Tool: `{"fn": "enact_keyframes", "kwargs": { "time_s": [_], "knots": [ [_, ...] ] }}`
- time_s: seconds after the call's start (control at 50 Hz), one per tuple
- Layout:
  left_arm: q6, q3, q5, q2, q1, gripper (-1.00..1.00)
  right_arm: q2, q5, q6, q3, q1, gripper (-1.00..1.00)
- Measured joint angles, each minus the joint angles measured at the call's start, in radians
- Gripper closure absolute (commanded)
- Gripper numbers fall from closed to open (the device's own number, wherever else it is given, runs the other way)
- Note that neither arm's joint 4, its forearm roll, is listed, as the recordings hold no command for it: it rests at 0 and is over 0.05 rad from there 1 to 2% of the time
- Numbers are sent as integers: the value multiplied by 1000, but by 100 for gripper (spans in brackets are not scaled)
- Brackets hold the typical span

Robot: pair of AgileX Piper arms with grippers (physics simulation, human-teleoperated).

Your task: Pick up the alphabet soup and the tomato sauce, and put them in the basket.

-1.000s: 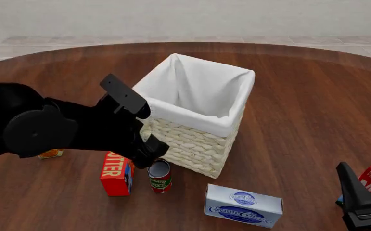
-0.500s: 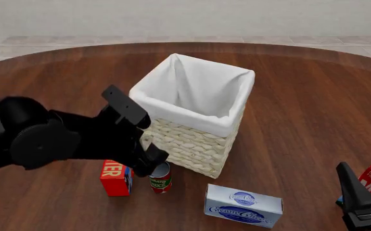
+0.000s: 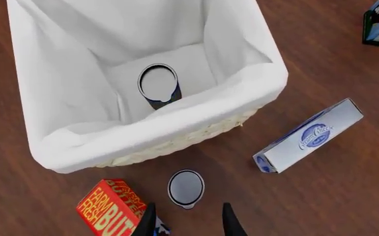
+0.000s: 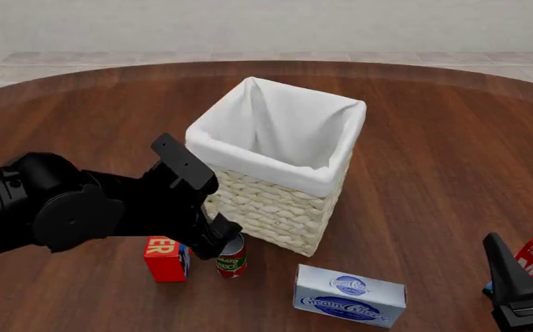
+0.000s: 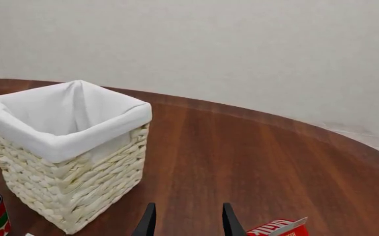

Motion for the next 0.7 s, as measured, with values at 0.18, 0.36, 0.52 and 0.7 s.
{"fn": "enact_keyframes", "kwargs": {
  "time_s": [0.18, 0.36, 0.52, 0.7],
  "knots": [
    [-1, 14, -29, 19, -3, -100, 0, 0, 2, 0, -1, -100],
    [0, 25, -51, 36, -5, -100, 0, -1, 4, 0, -2, -100],
    [3, 33, -68, 49, -4, -100, 0, -2, 5, 0, -2, -100],
    [8, 39, -82, 61, -1, -100, 0, -2, 6, 0, -3, -100]
  ]
}}
